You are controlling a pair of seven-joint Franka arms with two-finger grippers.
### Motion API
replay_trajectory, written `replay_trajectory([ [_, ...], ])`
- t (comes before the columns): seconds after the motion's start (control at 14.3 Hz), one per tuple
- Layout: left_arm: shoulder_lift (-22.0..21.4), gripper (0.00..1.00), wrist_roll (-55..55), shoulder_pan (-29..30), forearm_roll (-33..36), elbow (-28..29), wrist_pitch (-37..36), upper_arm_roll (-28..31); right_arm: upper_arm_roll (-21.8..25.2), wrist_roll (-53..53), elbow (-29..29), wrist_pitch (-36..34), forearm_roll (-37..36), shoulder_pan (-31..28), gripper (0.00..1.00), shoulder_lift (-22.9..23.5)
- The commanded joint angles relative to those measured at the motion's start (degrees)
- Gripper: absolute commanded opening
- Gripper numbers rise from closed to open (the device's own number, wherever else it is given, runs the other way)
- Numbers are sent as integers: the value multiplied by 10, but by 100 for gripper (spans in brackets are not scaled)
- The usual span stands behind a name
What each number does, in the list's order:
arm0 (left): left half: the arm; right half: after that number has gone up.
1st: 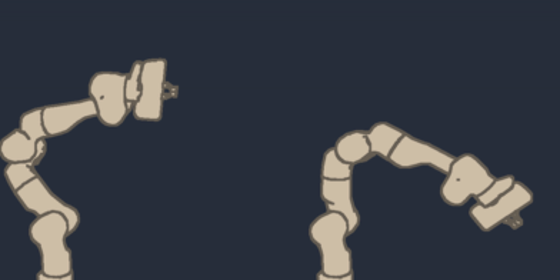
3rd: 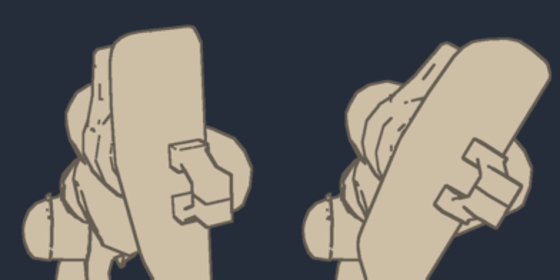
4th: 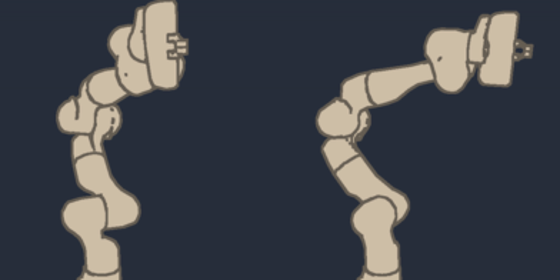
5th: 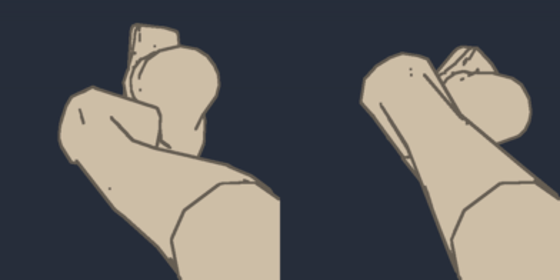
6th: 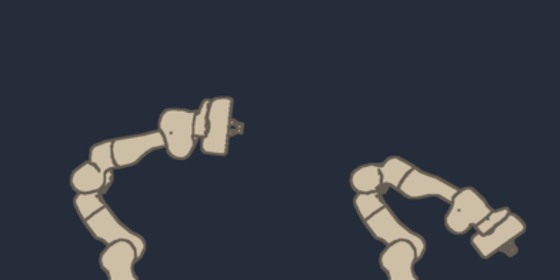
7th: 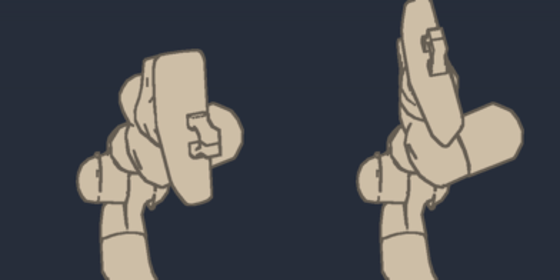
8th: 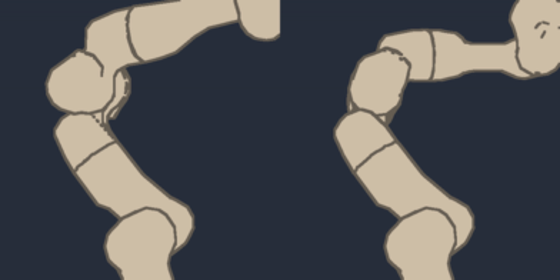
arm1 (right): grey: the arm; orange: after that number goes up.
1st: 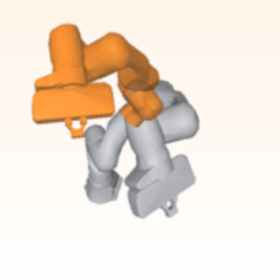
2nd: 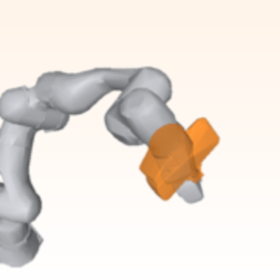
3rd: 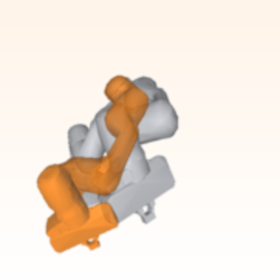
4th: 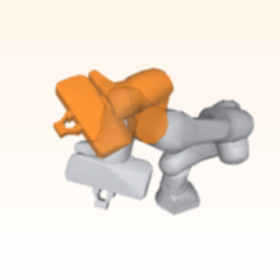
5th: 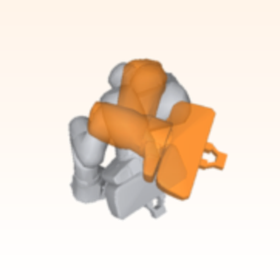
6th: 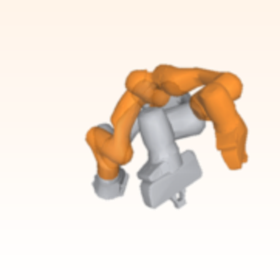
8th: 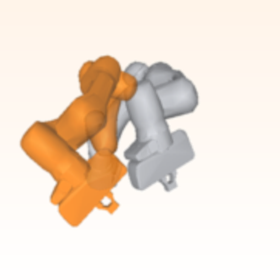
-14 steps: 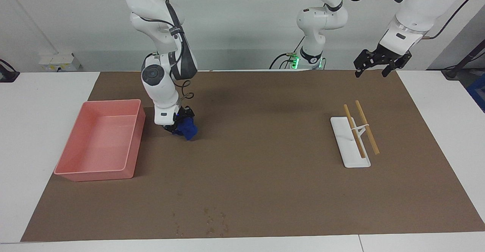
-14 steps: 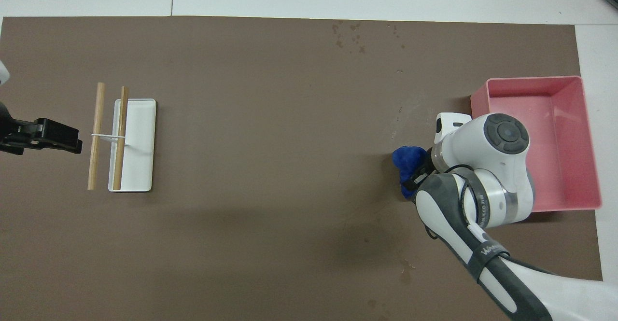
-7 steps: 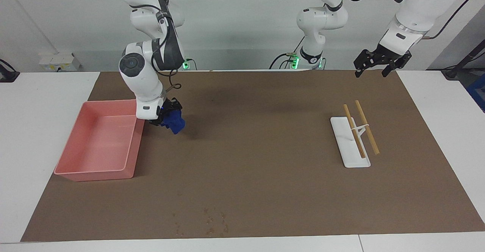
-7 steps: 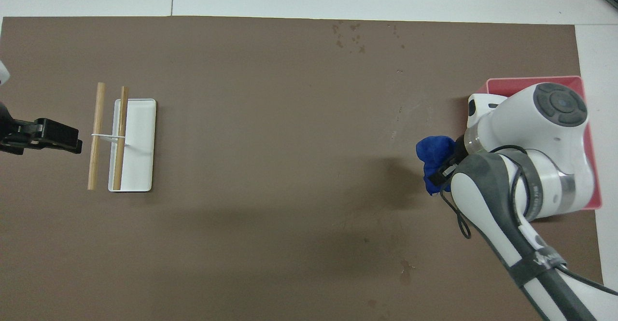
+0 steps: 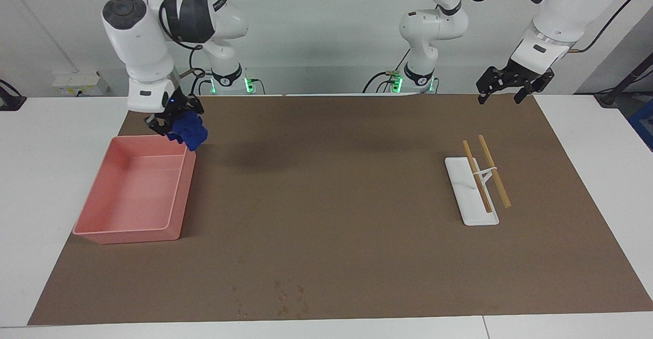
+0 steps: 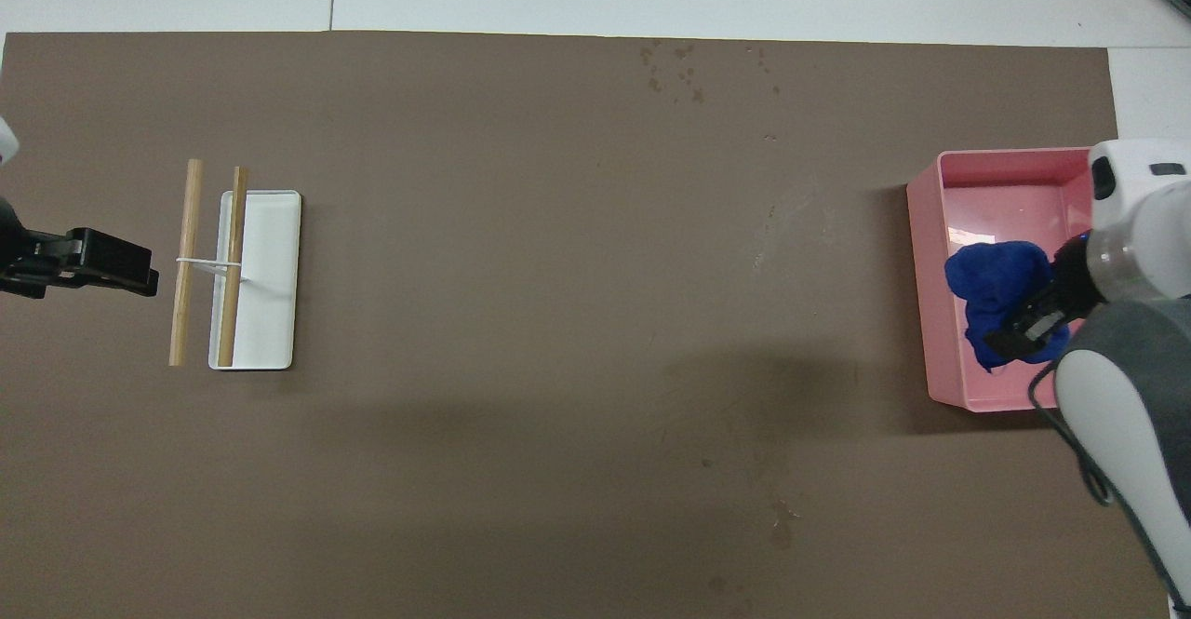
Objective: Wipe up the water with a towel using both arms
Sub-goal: 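Lower the towel into the pink bin and open the right gripper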
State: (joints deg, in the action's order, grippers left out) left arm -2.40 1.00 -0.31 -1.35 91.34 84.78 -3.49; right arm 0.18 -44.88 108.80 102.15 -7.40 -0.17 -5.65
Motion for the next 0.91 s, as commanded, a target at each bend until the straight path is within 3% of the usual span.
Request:
replay_trajectory([
  [0.0,-9,100,-5,4,-7,9,-1,-1,-7,-99,-2,72,-34,-59,0,16],
  [0.28,-9,100,-5,4,-7,9,0,-1,-7,-115,46,172,-43,-96,0,28],
  [0.49,-9,100,-6,4,-7,9,0,-1,-8,-143,56,252,-42,-132,0,100],
  [0.84,-9,100,-5,4,-7,9,0,-1,-9,-160,81,333,-41,-161,0,151],
])
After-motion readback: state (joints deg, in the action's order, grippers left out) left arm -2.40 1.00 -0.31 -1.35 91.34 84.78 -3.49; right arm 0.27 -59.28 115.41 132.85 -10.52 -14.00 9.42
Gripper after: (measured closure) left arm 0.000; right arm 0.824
